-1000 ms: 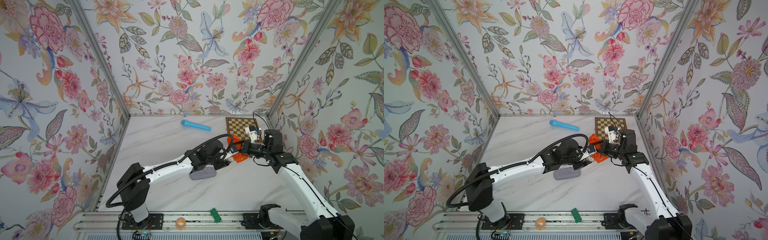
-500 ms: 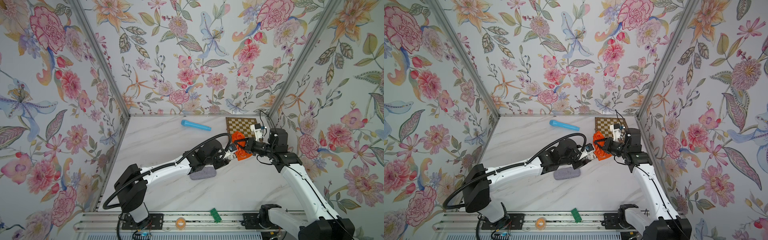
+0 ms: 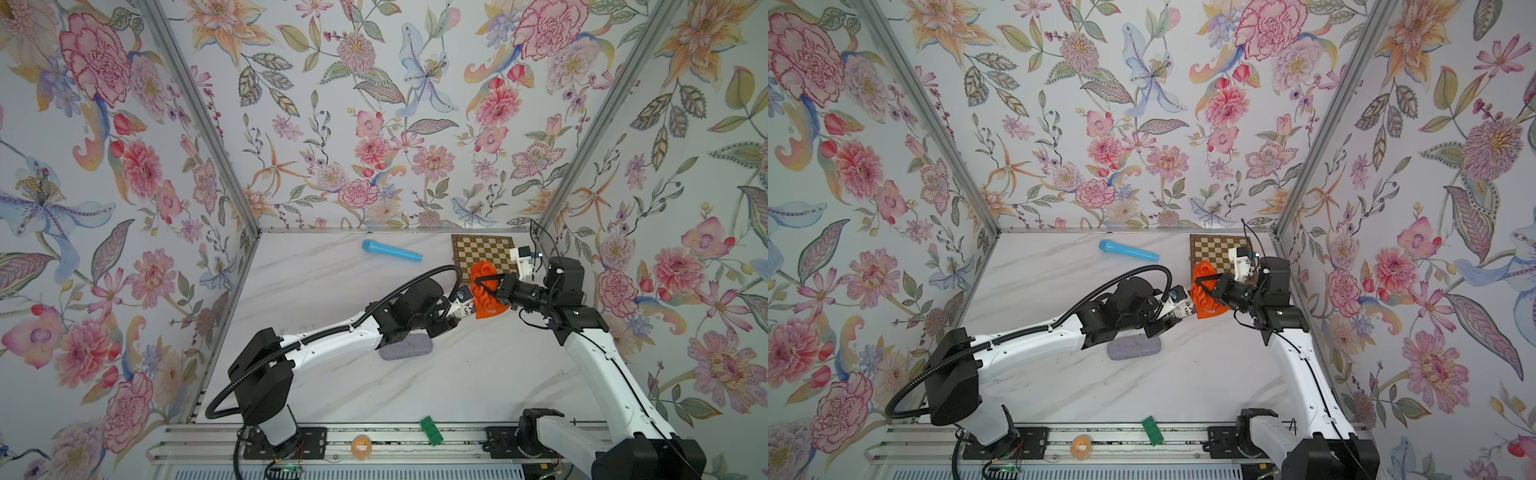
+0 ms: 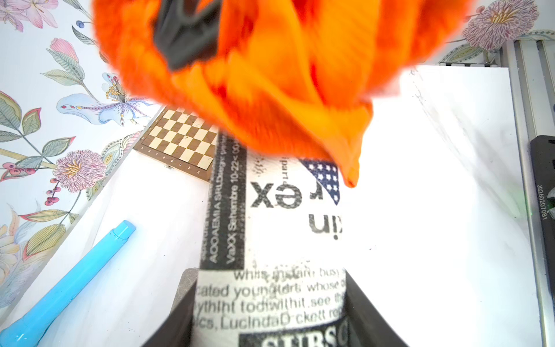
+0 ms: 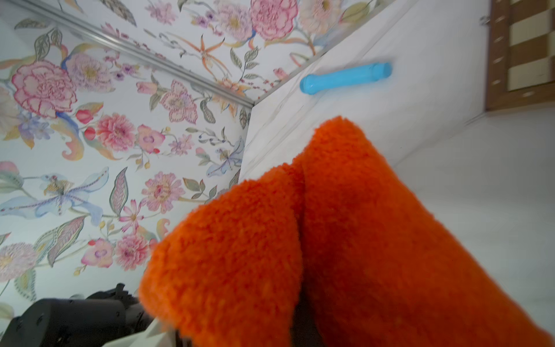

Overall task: Wipe the eyeglass case
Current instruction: Wipe the dirt from the eyeglass case.

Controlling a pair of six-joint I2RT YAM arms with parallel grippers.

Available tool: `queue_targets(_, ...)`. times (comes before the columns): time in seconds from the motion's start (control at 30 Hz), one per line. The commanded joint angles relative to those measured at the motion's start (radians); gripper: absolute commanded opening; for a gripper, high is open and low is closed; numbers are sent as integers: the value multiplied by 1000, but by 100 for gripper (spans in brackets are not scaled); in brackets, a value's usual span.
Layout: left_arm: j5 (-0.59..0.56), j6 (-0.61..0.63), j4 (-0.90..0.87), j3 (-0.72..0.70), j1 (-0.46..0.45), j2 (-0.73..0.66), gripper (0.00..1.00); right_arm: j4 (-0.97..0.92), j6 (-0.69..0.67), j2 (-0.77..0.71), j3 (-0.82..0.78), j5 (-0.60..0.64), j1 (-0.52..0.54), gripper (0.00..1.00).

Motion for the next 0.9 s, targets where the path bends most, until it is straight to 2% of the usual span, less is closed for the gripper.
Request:
queue_targets(0.0, 3, 23, 77, 24, -6, -81, 34, -118, -74, 6, 74, 10, -32, 0)
queue_targets(0.07, -13, 57, 52, 19, -9, -84, 34, -138, -79, -10, 116, 34, -43, 0)
queue_targets(0.17, -93, 188, -1, 15, -29, -83, 35, -199, -93, -25, 203, 65, -73, 0)
queue_targets(0.27, -328, 403, -11, 6, -84, -67, 33, -305, -148, -22, 315, 130, -80, 0)
queue_targets(0.33, -456, 539, 73, -40, -115, -59, 32, -370, -178, -6, 395, 146, -78, 0)
queue_targets(0.4, -511, 635, 186, -93, -131, -67, 32, -407, -189, 8, 450, 145, -65, 0)
queue_targets(0.5, -561, 787, 390, -171, -164, -78, 32, -444, -195, 40, 501, 156, 10, 0)
queue_targets(0.6, -589, 891, 541, -201, -192, -60, 32, -435, -186, 81, 488, 225, 158, 0)
queue_targets(0.7, -619, 930, 620, -205, -199, -35, 32, -373, -147, 121, 393, 212, 282, 0)
queue_targets(0.8, -637, 950, 694, -228, -198, -35, 32, -349, -150, 120, 286, 217, 303, 0)
queue_targets(0.87, -643, 931, 676, -231, -191, -45, 33, -389, -180, 105, 232, 206, 245, 0)
